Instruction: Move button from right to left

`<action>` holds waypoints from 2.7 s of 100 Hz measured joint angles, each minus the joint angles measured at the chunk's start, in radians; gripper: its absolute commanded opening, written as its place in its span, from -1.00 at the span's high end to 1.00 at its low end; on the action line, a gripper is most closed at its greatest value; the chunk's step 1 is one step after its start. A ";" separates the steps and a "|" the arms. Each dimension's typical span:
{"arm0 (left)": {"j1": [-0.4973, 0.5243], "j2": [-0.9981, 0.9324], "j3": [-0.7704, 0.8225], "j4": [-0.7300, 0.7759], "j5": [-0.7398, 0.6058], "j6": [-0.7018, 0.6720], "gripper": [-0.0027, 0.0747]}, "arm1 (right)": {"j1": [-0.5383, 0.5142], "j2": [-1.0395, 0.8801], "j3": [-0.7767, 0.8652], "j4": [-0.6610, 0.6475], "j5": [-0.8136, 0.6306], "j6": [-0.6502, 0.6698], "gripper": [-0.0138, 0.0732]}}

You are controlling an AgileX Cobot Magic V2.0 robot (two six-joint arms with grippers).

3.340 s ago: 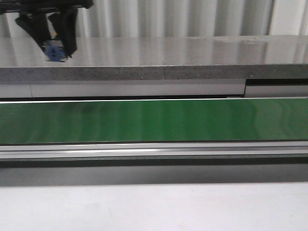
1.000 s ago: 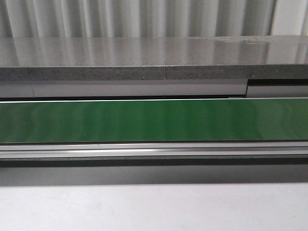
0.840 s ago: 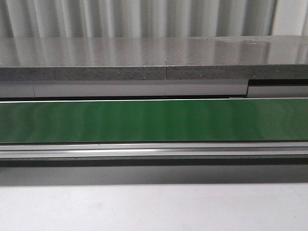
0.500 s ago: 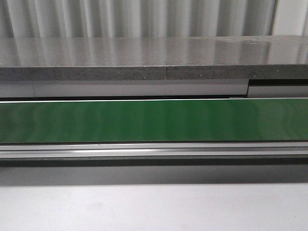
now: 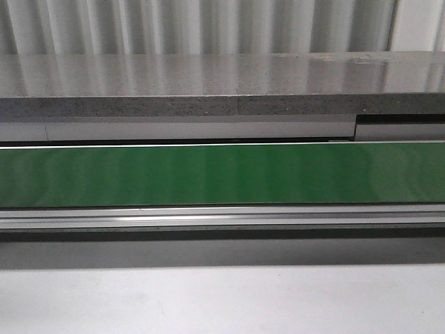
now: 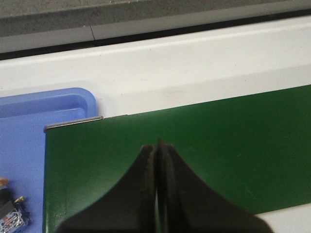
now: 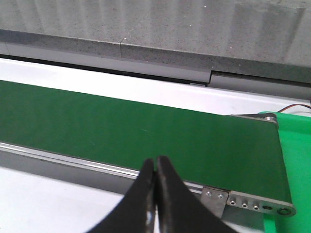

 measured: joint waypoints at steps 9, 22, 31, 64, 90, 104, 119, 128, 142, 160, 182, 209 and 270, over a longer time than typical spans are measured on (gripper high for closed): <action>-0.018 -0.088 0.059 -0.007 -0.039 -0.002 0.98 | 0.000 0.000 0.000 0.000 0.000 0.000 0.84; -0.036 -0.211 0.145 -0.029 -0.098 -0.002 0.98 | 0.000 0.000 0.000 0.000 0.000 0.000 0.84; -0.040 -0.297 0.198 -0.044 -0.131 -0.002 0.98 | 0.000 0.000 0.000 0.000 0.000 0.000 0.84; 0.011 -1.086 0.963 0.210 -0.509 -0.257 0.98 | 0.000 -0.002 0.000 0.002 0.000 0.000 0.84; 0.011 -1.086 0.963 0.210 -0.490 -0.257 0.98 | 0.000 -0.002 0.000 0.002 0.000 0.000 0.84; 0.011 -1.086 0.963 0.210 -0.487 -0.257 0.98 | 0.000 -0.002 0.000 0.002 0.000 0.000 0.84; 0.011 -1.086 0.963 0.210 -0.484 -0.257 0.98 | 0.000 -0.002 0.000 0.002 0.000 0.000 0.84; 0.011 -1.086 0.963 0.210 -0.483 -0.257 0.98 | 0.000 -0.002 0.000 0.002 0.000 0.000 0.84; 0.011 -1.086 0.963 0.210 -0.483 -0.257 0.98 | 0.000 -0.002 0.000 0.002 0.000 0.000 0.84; 0.011 -1.086 0.963 0.210 -0.483 -0.257 0.98 | 0.000 -0.002 0.000 0.002 0.000 0.000 0.84; 0.011 -1.086 0.963 0.210 -0.483 -0.257 0.98 | 0.000 -0.002 0.000 0.002 0.000 -0.002 0.84; 0.011 -1.086 0.963 0.210 -0.483 -0.257 0.98 | -0.014 -0.002 0.086 -0.001 -0.180 0.015 0.84; 0.011 -1.086 0.963 0.210 -0.483 -0.257 0.98 | -0.131 -0.177 0.479 -0.229 -0.607 0.264 0.84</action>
